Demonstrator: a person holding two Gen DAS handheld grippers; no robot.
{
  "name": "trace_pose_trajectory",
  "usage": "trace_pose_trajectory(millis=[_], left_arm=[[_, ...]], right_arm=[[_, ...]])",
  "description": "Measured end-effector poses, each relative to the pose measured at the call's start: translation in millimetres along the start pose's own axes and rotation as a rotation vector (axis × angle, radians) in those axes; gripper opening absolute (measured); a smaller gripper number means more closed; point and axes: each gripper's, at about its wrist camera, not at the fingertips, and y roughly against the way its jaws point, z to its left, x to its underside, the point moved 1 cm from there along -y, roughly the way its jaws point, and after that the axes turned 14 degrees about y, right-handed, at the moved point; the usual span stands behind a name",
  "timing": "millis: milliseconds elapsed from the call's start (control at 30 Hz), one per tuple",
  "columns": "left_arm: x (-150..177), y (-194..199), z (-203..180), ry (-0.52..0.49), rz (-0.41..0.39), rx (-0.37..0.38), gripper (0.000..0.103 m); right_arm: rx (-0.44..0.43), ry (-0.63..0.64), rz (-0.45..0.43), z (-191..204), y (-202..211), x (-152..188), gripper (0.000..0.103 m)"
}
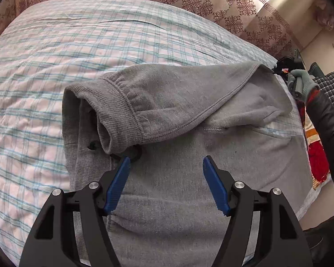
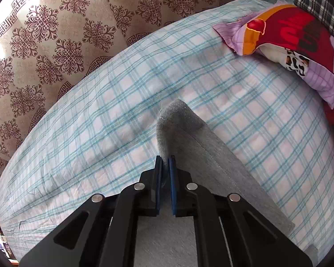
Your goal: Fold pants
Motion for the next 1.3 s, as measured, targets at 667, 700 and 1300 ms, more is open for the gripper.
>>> trace_pose_trajectory(millis=[667,700,1300], left_arm=[[-36.6,-43.9,17.4,0.521,-0.076,0.169,0.024],[-39.0,-44.7,17.6,0.531,-0.067,0.187,0.006],[2.9,8.3,19.9,0.386,-0.025,0.176,0.005]], right_arm=[[-0.15,-0.057,-0.046,-91.9,64.5,76.7,0.011],[-0.157,-0.076,-0.034,-94.3,60.9,76.5,0.017],[-0.215,-0.052,0.01,-2.0,5.5,-3.1,0.062]])
